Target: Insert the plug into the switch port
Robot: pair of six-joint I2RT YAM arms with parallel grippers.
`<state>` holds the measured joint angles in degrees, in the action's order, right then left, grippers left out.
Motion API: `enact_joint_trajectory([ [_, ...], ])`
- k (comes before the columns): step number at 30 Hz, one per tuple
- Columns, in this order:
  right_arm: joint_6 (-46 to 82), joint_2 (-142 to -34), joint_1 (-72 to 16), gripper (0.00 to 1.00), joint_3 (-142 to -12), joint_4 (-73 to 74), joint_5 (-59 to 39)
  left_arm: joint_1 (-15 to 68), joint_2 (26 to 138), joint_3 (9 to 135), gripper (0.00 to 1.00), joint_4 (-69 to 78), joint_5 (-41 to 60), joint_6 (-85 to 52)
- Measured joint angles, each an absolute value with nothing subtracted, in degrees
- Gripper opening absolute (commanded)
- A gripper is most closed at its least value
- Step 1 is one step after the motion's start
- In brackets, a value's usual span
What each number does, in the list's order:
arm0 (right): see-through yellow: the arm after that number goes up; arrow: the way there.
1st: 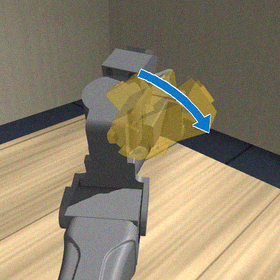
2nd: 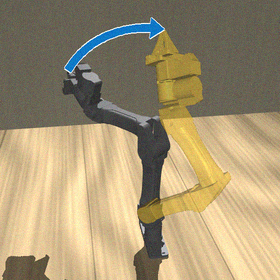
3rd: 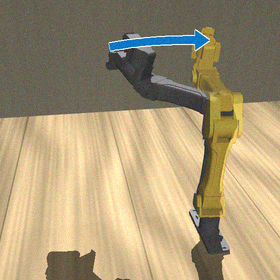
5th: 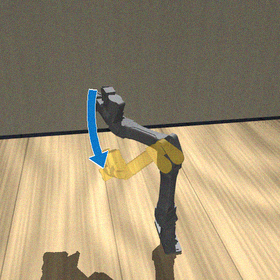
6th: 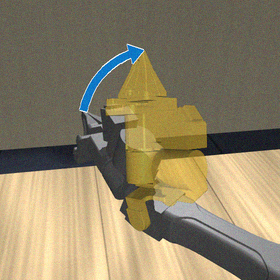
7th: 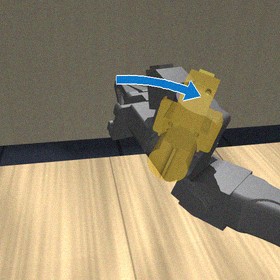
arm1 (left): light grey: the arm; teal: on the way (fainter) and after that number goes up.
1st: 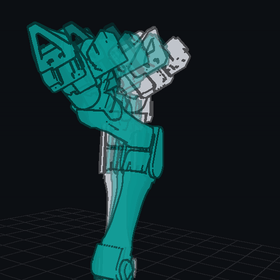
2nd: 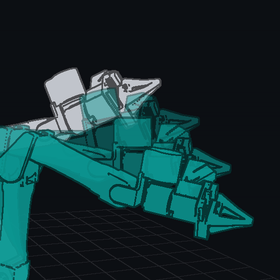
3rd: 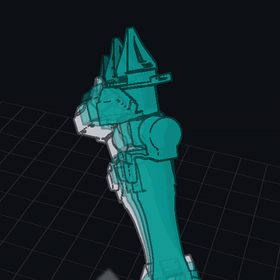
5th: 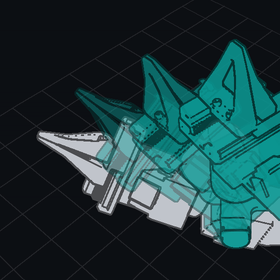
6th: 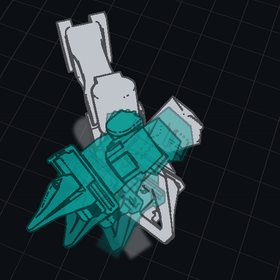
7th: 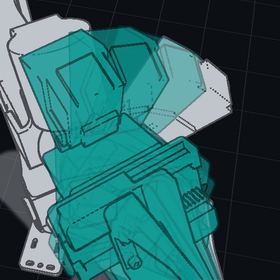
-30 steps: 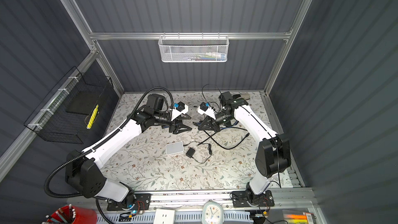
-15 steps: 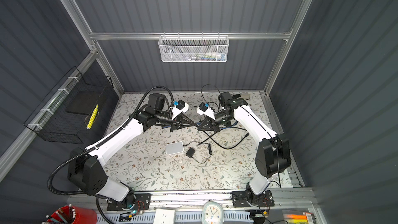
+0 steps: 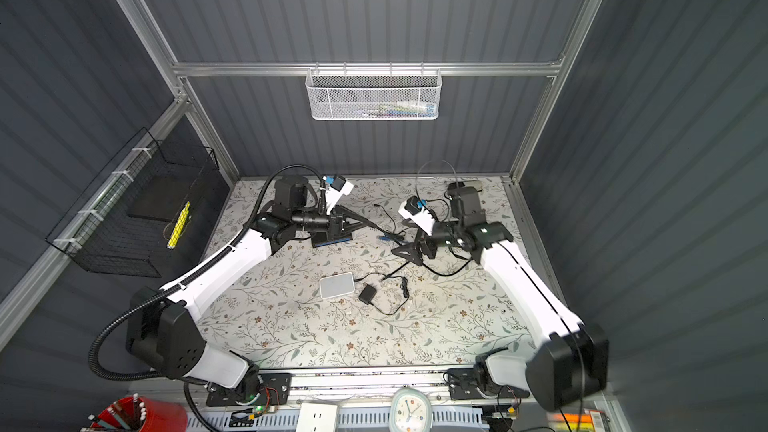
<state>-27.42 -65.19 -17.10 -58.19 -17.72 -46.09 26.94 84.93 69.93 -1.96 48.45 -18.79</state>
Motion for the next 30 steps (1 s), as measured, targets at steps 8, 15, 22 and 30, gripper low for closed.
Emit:
enact_joint_trajectory([
  [8, -29.1, -61.8, -25.8, 0.78, -52.4, 6.4, -38.5, 28.2, 83.0, 62.5, 0.02, 15.6, 42.2, -63.9],
  [15, -33.4, -71.3, -25.6, 0.61, -59.5, 3.1, -41.6, 28.9, 83.4, 65.6, 0.02, 16.7, 44.9, -71.2],
  [22, -33.0, -70.5, -22.7, 0.51, -61.3, 2.9, -45.4, 29.2, 83.8, 66.6, 0.02, 15.4, 48.1, -70.9],
  [30, -33.0, -74.7, -23.8, 0.39, -64.2, 1.7, -46.3, 29.7, 85.0, 67.2, 0.02, 16.2, 49.5, -71.5],
])
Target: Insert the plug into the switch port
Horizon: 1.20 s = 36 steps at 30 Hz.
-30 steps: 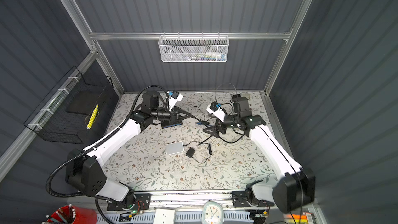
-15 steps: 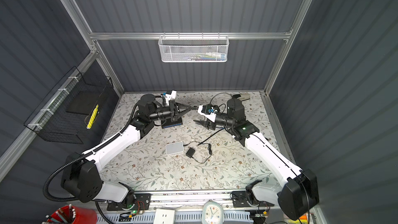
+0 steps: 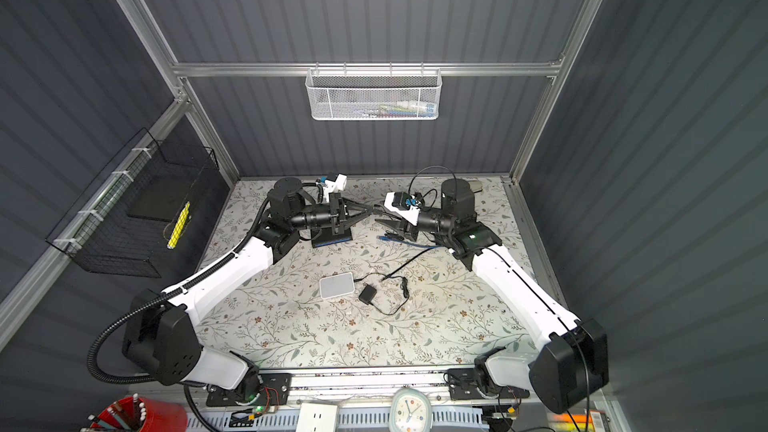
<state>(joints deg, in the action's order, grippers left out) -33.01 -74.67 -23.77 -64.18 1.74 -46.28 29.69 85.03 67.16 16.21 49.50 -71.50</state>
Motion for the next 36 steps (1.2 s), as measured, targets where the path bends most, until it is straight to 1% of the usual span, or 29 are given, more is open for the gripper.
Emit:
enact_joint_trajectory([
  [2, -33.1, -75.8, -23.8, 0.30, -65.2, 0.5, -46.1, 29.7, 85.0, 67.2, 0.02, 16.5, 49.6, -71.7],
  [5, -33.5, -76.8, -23.8, 0.22, -66.4, -1.1, -45.9, 29.7, 85.0, 67.2, 0.02, 16.8, 49.7, -72.0],
  [7, -33.8, -76.8, -23.8, 0.22, -66.5, -1.8, -45.9, 29.7, 85.1, 67.2, 0.02, 17.1, 49.8, -72.3],
  [9, -34.0, -76.8, -23.9, 0.26, -66.5, -2.0, -45.9, 29.7, 85.1, 67.2, 0.02, 17.5, 49.8, -72.6],
  [10, -34.0, -76.8, -23.9, 0.26, -66.5, -2.0, -45.9, 29.7, 85.2, 67.2, 0.02, 17.7, 49.8, -72.8],
  [19, -33.9, -77.1, -24.0, 0.23, -66.7, -2.2, -45.7, 29.7, 85.8, 67.2, 0.02, 19.4, 50.2, -74.2],
  [31, -33.5, -77.2, -24.0, 0.23, -66.7, -1.4, -46.3, 30.0, 85.9, 67.2, 0.03, 19.9, 50.7, -74.7],
  [33, -33.5, -77.2, -24.0, 0.22, -66.7, -1.2, -46.4, 30.1, 86.0, 67.2, 0.03, 20.0, 50.7, -74.8],
  [36, -33.4, -77.2, -24.0, 0.08, -66.7, -1.2, -46.5, 30.1, 86.2, 67.2, 0.03, 20.3, 51.0, -74.8],
])
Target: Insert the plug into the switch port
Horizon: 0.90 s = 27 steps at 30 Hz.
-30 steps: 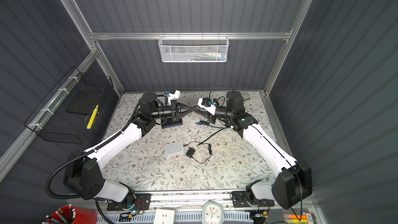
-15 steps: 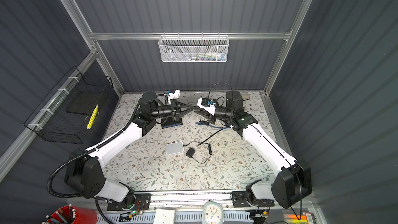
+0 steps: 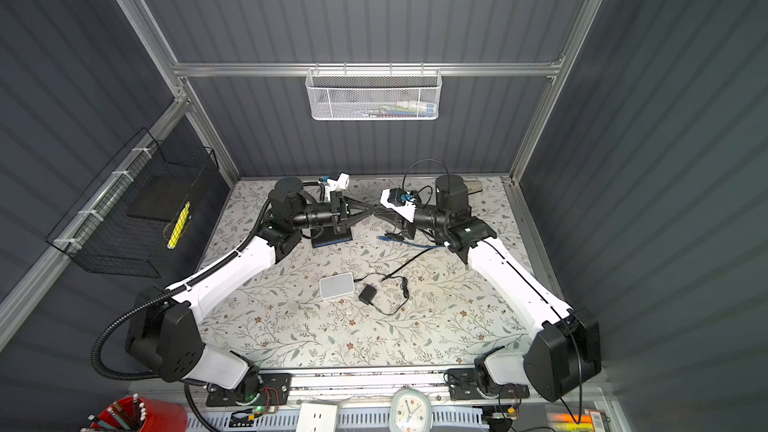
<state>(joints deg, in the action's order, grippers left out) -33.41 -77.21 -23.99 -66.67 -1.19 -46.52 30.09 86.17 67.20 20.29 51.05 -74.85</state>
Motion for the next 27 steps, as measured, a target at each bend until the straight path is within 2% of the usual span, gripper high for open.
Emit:
enact_joint_trajectory([
  [4, -33.4, -77.2, -23.9, 0.03, -66.8, -1.6, -46.6, 30.1, 86.2, 67.2, 0.06, 20.4, 51.1, -74.8],
  [10, -33.4, -77.0, -23.6, 0.02, -66.8, -2.3, -46.0, 29.8, 86.2, 68.5, 0.70, 18.2, 51.0, -74.1],
  [12, -32.8, -75.9, -23.0, 0.01, -65.9, -2.1, -45.8, 29.0, 85.9, 70.1, 0.81, 14.5, 50.4, -71.6],
  [17, -29.6, -69.1, -21.0, 0.01, -59.9, 0.9, -46.0, 22.6, 80.7, 72.1, 0.91, 1.3, 45.5, -60.0],
  [20, -27.3, -67.7, -21.1, 0.01, -59.7, 1.5, -46.1, 20.3, 77.0, 74.3, 0.98, -11.8, 39.1, -45.4],
  [23, -24.9, -65.8, -21.4, 0.01, -58.5, 2.3, -45.6, 20.7, 74.6, 73.8, 0.99, -24.9, 32.3, -30.5],
  [27, -22.3, -60.4, -21.4, 0.02, -53.1, 2.4, -44.7, 21.0, 73.6, 66.1, 1.00, -38.4, 26.0, -10.9],
])
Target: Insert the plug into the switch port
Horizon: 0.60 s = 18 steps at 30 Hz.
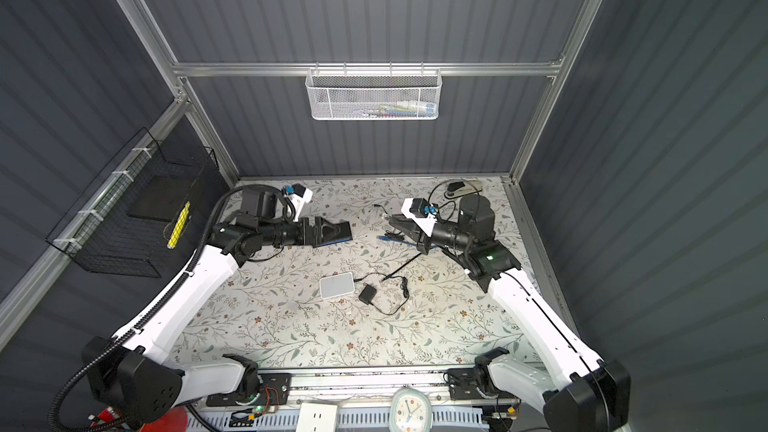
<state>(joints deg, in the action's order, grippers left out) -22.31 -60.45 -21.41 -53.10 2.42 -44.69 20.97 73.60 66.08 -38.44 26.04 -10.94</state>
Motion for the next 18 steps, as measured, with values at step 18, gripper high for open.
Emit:
enact_joint_trajectory([
  [18, -14.8, -49.2, -19.3, 0.03, -43.7, -0.5, -45.6, 22.4, 70.8, 38.6, 1.00, -28.6, 22.8, 55.1],
])
